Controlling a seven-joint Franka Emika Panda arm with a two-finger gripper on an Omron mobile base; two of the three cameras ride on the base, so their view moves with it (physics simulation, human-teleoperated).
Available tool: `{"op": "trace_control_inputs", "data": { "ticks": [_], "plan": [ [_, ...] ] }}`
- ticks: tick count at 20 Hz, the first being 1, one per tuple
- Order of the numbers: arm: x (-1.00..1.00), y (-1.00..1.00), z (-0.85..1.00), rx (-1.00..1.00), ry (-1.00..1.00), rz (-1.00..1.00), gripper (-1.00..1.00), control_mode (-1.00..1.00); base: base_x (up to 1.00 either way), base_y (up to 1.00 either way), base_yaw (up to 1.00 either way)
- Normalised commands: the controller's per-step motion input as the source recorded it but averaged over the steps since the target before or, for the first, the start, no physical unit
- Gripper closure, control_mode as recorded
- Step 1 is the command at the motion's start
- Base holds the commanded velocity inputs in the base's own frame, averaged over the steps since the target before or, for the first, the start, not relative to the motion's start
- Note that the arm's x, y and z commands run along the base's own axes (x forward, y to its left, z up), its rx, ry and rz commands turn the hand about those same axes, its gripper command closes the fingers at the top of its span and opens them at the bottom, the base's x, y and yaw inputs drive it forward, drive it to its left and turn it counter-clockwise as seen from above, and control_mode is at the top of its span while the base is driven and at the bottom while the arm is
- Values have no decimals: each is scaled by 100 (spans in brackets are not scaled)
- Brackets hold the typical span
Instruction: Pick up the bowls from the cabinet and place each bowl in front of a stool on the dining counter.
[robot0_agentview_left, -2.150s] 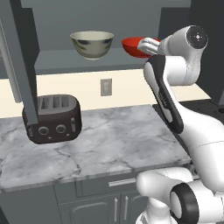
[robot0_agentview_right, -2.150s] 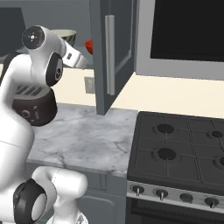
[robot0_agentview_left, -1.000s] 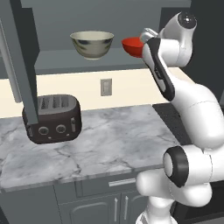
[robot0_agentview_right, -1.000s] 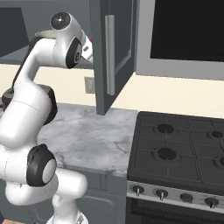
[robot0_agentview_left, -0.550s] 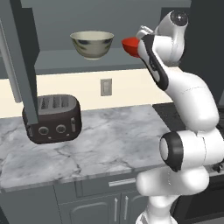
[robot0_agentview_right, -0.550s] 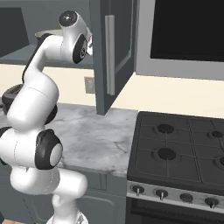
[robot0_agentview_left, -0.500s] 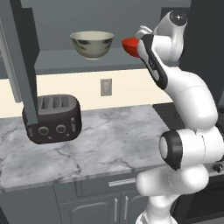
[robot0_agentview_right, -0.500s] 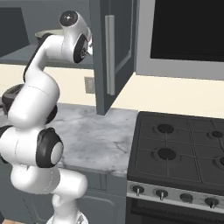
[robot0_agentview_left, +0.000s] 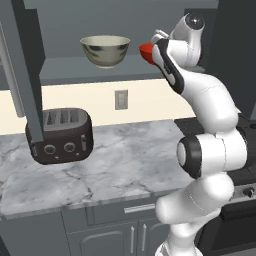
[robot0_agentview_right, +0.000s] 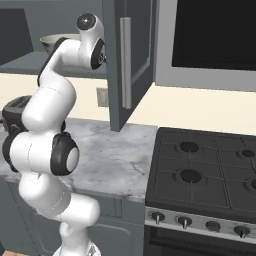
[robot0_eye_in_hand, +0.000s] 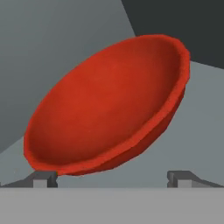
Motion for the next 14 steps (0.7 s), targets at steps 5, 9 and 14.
{"op": "trace_control_inputs", "data": {
  "ticks": [5, 9, 14],
  "plan": [
    [44, -2, -7, 0, 0, 0, -100, -100, 0, 0, 0],
    [38, -1, -4, 0, 0, 0, -100, -100, 0, 0, 0],
    [29, -2, -10, 0, 0, -3, -100, -100, 0, 0, 0]
  ]
}}
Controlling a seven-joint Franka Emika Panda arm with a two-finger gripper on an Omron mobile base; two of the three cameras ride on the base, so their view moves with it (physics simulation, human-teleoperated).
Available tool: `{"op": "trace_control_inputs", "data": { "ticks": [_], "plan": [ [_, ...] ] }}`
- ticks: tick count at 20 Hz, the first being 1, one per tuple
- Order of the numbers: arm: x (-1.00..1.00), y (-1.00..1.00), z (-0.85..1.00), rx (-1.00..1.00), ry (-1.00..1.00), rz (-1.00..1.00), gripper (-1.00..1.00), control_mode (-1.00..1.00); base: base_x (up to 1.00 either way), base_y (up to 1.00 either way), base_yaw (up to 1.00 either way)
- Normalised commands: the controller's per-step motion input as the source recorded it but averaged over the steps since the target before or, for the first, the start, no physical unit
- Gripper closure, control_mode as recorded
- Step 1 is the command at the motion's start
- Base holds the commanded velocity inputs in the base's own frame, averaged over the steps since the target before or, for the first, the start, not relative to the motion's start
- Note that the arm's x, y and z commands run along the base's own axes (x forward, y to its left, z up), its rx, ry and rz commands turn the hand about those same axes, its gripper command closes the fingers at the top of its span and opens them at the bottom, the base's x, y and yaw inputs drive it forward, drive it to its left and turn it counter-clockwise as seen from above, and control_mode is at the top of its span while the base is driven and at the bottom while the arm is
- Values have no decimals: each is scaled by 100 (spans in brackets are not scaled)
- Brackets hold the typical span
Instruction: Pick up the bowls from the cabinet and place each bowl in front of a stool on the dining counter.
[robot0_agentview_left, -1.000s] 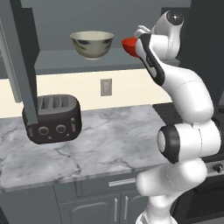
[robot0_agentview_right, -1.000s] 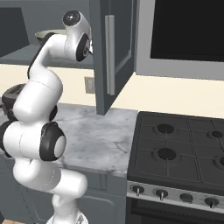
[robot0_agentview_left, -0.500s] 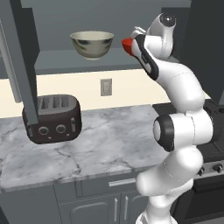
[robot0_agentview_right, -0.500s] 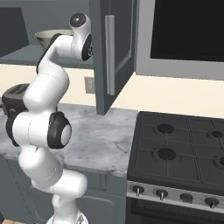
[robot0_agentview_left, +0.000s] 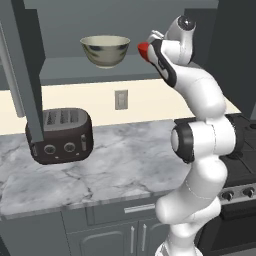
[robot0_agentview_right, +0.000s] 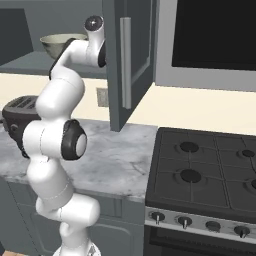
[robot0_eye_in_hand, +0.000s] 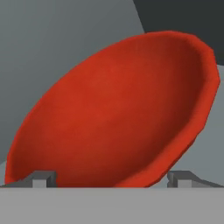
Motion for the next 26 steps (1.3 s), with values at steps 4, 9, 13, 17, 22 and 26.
{"op": "trace_control_inputs", "data": {
  "ticks": [4, 9, 13, 17, 22, 26],
  "plan": [
    [19, 0, -21, 0, 0, -10, -100, -100, 0, 0, 0],
    [11, 0, -47, -1, -2, -15, -100, -100, 0, 0, 0],
    [16, 0, -17, 0, -2, -7, 100, -100, 0, 0, 0],
    [0, 0, 0, 0, 0, 0, 100, -100, 0, 0, 0],
    [-73, 0, -9, 0, 1, 1, 100, -100, 0, 0, 0],
    [-100, 0, -1, 0, 0, 9, 100, -100, 0, 0, 0]
  ]
}}
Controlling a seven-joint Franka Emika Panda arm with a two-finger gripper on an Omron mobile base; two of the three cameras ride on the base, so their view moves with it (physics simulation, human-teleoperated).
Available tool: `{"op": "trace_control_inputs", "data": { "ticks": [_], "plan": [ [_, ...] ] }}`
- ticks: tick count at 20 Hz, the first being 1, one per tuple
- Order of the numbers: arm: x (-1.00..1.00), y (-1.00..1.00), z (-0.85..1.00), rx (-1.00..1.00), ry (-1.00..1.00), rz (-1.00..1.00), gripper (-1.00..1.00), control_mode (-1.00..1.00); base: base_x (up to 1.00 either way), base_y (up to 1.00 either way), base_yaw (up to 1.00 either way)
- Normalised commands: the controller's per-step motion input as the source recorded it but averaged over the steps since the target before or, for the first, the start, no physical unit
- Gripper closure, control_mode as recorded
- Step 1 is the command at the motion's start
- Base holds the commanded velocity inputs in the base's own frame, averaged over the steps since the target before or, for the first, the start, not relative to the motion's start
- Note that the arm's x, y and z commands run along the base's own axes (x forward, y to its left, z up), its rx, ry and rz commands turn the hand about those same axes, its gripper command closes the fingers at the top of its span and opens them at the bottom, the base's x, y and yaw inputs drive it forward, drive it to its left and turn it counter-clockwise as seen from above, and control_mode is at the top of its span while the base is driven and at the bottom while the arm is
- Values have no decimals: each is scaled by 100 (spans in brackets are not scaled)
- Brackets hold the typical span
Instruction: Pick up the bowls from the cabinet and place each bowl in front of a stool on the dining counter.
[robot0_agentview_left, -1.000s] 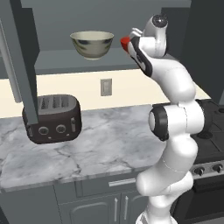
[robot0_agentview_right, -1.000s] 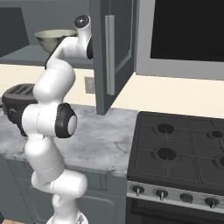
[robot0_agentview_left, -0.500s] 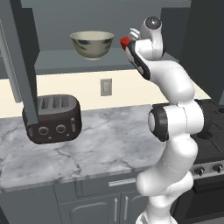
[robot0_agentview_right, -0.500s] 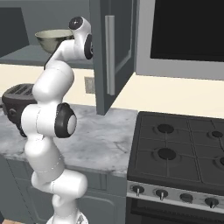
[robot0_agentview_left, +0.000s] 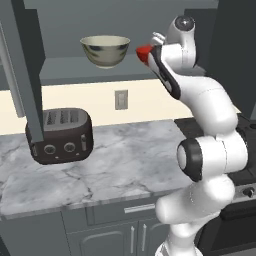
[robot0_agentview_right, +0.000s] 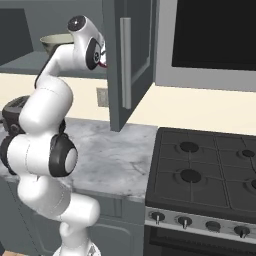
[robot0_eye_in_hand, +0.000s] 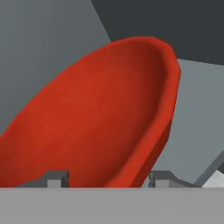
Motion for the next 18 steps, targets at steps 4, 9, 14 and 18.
{"op": "trace_control_inputs", "data": {
  "ticks": [4, 9, 14, 18],
  "plan": [
    [-100, 0, 0, 0, -1, 15, 100, -100, 0, 0, 0],
    [-100, 0, 0, 0, 0, 13, 100, -100, 0, 0, 0],
    [-99, 0, 0, 0, 0, 10, 100, -100, 0, 0, 0],
    [-95, 8, -8, 0, 1, 7, 100, -100, 0, 0, 0]
  ]
}}
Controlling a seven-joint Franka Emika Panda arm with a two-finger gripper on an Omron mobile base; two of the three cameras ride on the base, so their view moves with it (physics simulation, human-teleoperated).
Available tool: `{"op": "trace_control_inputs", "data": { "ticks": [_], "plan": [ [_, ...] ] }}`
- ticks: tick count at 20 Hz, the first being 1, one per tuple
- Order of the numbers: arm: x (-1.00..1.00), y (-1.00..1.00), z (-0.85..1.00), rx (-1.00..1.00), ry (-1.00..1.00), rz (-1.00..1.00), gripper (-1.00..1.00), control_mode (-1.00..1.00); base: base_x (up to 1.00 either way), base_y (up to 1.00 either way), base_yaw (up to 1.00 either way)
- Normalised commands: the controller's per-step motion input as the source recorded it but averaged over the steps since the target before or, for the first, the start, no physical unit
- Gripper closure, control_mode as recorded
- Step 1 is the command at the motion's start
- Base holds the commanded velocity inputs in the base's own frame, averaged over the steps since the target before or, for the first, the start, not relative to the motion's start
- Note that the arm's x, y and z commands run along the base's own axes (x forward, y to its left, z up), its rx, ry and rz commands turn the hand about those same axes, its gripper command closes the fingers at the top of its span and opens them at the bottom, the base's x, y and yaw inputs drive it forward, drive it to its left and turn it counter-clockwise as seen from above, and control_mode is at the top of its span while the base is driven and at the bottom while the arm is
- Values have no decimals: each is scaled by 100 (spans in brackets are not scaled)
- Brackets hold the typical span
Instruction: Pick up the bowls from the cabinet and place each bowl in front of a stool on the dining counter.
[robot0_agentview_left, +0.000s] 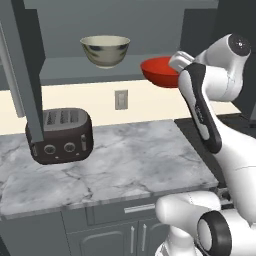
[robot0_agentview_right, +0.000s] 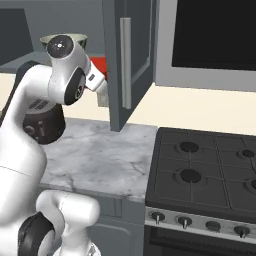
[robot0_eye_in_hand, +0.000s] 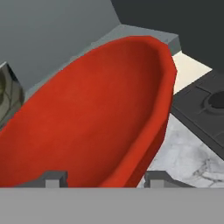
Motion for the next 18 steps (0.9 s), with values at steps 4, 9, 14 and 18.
{"op": "trace_control_inputs", "data": {
  "ticks": [4, 9, 14, 18],
  "plan": [
    [-25, 2, -3, 0, 0, 1, 100, 100, -75, 4, 1],
    [0, 0, 0, 0, 0, 0, 100, 100, -100, 1, -5],
    [0, 0, 0, 0, 0, 0, 100, 100, -87, -3, -41],
    [0, 0, 0, 0, 0, 0, 100, 100, -50, -4, -61]
  ]
}}
